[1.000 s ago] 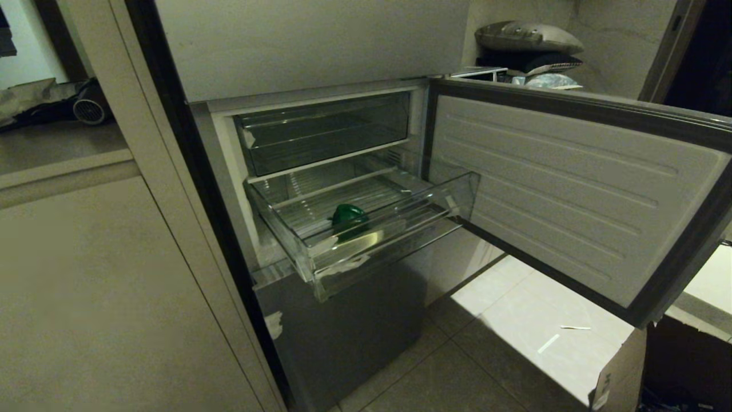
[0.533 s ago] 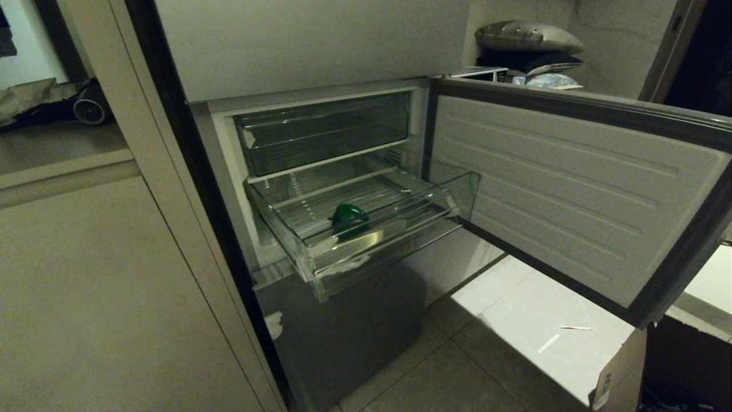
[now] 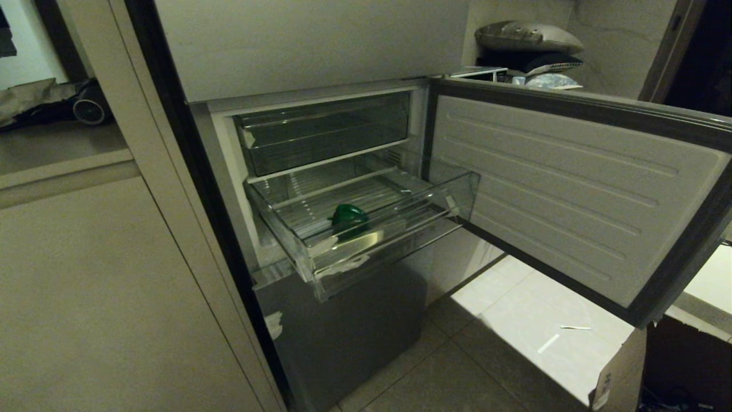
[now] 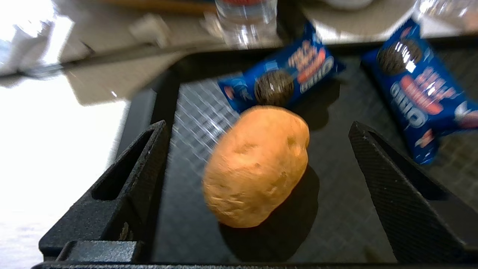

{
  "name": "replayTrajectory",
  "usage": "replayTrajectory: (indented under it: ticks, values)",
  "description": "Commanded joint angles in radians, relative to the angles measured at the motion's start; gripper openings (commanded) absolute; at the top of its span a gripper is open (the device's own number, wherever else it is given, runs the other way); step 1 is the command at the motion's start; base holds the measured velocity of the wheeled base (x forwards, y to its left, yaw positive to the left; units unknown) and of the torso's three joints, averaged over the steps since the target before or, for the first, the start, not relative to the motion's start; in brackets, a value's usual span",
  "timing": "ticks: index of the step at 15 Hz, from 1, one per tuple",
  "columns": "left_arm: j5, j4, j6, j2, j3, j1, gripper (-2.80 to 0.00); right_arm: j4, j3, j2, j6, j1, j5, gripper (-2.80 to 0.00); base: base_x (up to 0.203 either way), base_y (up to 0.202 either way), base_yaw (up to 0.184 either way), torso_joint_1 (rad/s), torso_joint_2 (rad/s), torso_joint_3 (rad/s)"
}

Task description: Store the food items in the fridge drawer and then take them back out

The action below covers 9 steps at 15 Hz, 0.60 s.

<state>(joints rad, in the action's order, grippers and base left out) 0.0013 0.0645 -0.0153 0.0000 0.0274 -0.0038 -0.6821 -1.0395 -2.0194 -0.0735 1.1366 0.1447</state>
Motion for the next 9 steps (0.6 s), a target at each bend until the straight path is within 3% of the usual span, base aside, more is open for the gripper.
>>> replayTrajectory:
  ticks: [1,9]
  values:
    - [0.000,0.001,0.000,0.002,0.000,0.000,-2.80,-0.005,-0.014,-0.071,0.014,-0.001,0.001,0.00,0.000,0.000,0.000,0.000,0.00,0.000]
    - [0.000,0.000,0.000,0.002,0.000,-0.001,-2.80,-0.031,-0.076,-0.148,0.020,-0.004,0.004,0.00,0.000,0.000,0.000,0.000,0.00,0.000]
